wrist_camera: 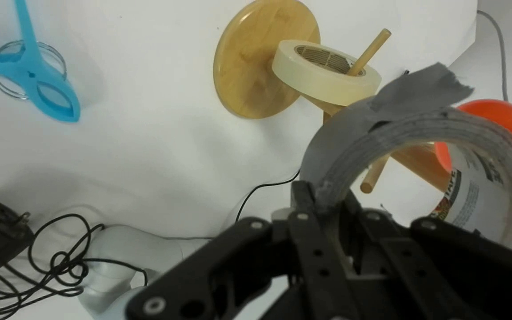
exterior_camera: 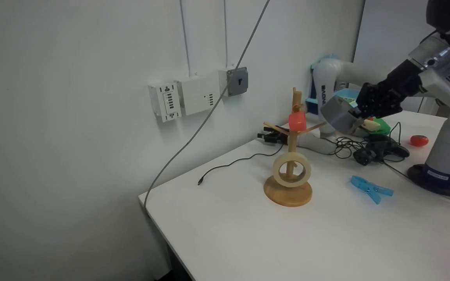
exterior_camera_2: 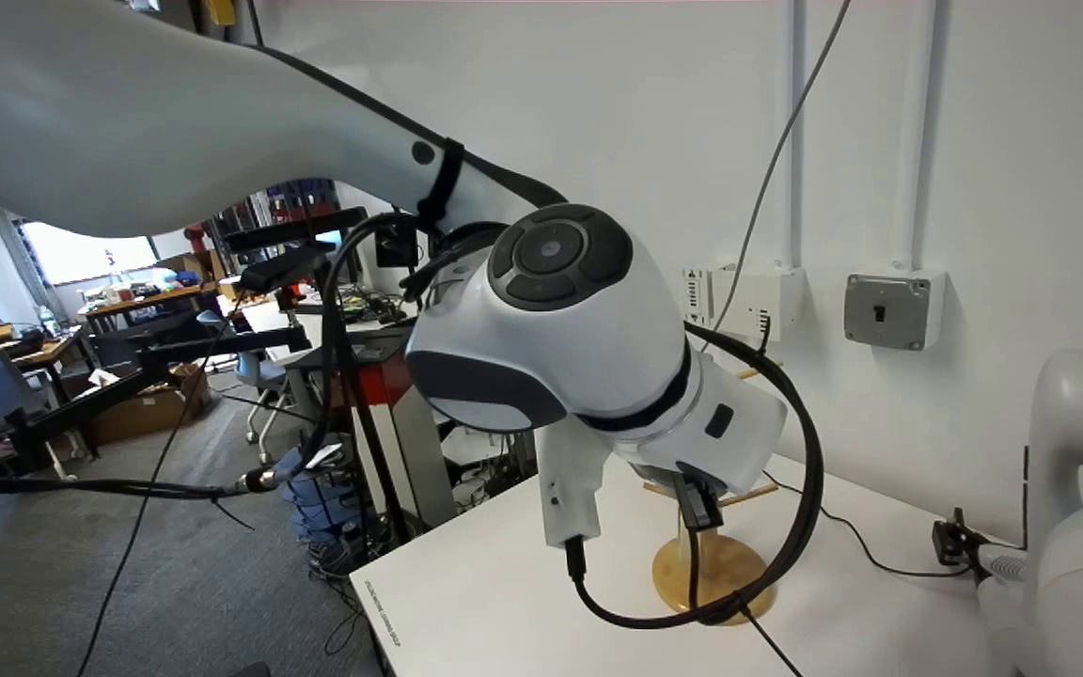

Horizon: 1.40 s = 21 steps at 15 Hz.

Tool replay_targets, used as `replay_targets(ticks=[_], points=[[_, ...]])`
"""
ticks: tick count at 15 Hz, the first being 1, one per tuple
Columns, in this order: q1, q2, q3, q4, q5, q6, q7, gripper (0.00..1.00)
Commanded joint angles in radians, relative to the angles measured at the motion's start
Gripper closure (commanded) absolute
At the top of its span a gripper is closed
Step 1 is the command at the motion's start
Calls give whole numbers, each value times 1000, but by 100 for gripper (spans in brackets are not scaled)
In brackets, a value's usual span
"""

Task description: Hang the grey masking tape on the wooden stand

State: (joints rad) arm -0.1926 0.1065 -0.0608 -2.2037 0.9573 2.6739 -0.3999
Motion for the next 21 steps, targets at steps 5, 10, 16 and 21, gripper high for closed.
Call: replay_targets(ticks=[5,10,16,21], points=[[-5,50,8,41,56,17,-55,96],[-2,87,13,62,52,23,-53,96],[-2,119,19,76,37,16,-42,96],[-3,129,22,85,34,21,-51,58]])
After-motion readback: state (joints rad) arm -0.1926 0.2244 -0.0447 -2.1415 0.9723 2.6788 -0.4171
